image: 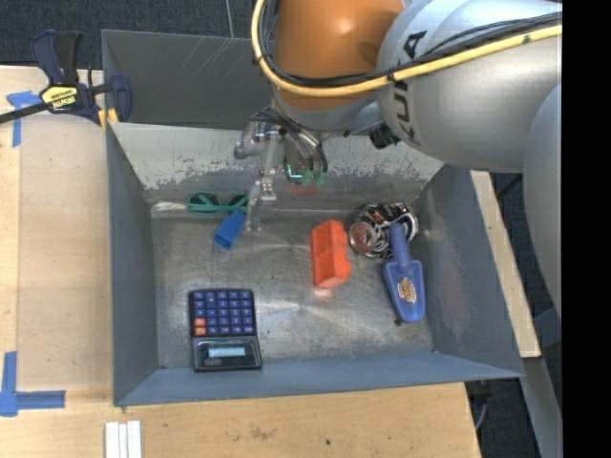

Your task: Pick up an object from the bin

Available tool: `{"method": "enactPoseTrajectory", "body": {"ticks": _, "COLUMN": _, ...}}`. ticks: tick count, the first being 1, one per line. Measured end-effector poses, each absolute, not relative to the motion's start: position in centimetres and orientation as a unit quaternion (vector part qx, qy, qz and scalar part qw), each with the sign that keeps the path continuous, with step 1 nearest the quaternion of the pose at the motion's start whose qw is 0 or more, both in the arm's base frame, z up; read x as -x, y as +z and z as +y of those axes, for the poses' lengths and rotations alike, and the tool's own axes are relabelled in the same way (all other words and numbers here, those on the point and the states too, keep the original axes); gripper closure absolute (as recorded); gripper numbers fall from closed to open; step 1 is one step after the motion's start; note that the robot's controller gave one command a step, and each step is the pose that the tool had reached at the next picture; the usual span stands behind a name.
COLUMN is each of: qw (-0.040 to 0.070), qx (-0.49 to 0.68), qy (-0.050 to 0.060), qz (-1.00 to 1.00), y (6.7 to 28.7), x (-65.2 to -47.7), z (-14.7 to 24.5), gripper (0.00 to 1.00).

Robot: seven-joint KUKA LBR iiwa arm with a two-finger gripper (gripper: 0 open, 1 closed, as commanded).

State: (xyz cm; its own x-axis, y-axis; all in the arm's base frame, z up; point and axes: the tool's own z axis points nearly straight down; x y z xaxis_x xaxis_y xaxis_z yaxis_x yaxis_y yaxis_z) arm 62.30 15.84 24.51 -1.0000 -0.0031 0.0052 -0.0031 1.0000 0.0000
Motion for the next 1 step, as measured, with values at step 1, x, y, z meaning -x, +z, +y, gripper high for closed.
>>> {"method": "enactPoseTrajectory", "body": {"ticks": 1, "qw": -0.002, "qx": 0.0, "qy": -0.001, "qz": -1.0, "y": 25.06, "x": -62.46, "z": 15.72, "gripper": 1.0}}
